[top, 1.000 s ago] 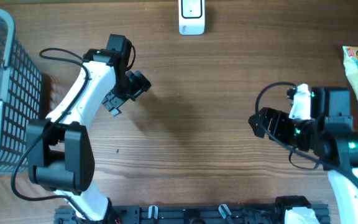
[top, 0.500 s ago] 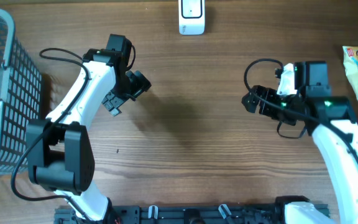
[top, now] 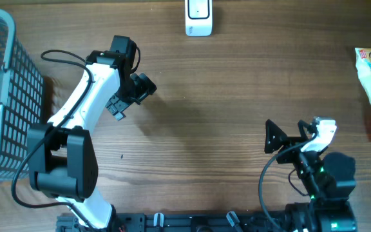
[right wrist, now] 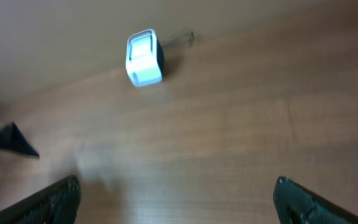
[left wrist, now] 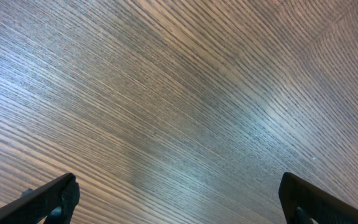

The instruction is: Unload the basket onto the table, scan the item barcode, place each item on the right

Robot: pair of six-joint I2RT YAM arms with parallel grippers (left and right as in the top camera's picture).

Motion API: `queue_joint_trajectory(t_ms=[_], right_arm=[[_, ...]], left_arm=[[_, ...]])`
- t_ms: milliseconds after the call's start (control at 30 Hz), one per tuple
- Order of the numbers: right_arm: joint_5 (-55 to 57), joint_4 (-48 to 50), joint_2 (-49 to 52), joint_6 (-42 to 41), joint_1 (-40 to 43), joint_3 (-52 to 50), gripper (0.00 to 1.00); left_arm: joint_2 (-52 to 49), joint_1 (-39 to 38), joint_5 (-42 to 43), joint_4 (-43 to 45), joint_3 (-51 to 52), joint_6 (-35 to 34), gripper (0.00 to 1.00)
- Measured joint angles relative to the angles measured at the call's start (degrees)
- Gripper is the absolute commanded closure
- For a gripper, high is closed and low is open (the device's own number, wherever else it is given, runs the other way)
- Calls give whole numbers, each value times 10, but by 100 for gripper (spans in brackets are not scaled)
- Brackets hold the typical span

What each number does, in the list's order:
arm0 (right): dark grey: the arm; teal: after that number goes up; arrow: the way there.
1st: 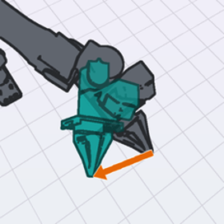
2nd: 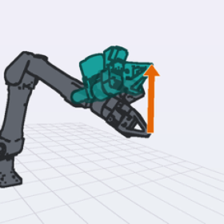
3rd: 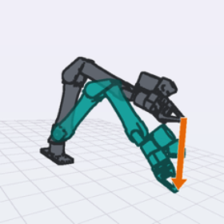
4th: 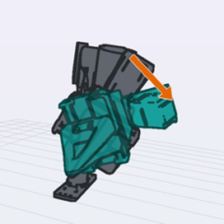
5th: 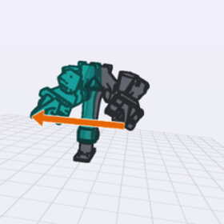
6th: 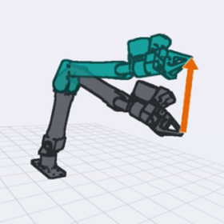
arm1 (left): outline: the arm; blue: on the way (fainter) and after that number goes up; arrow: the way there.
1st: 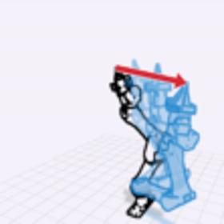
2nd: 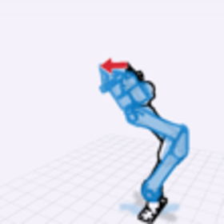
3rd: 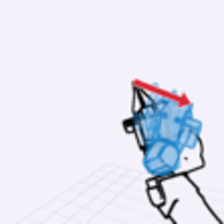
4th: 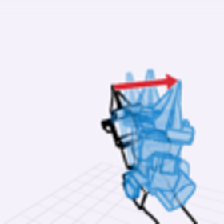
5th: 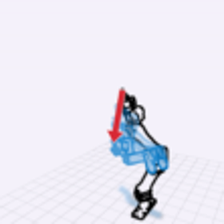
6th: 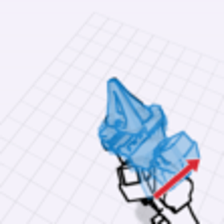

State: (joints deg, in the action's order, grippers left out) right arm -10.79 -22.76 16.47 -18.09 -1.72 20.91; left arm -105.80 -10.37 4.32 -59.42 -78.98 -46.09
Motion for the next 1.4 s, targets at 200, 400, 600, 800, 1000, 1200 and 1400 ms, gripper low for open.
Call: queue_joint_trajectory(t_ms=[200,400,600,800,1000,1200,1400], right_arm=[[6,140,-60,4,0,-99,0],[6,228,-124,4,0,-178,0],[12,234,-153,4,0,-204,0],[38,230,-153,47,1,-204,0],[45,228,-153,118,14,-204,0],[48,228,-153,137,19,-204,0],[52,228,-153,174,19,-204,0]], left_arm=[[0,0,0,0,0,0,0],[0,0,0,0,0,0,0],[0,0,0,0,0,0,0],[0,0,0,0,0,0,0],[0,0,0,0,0,0,0],[0,0,0,0,0,0,0],[0,0,0,0,0,0,0]])
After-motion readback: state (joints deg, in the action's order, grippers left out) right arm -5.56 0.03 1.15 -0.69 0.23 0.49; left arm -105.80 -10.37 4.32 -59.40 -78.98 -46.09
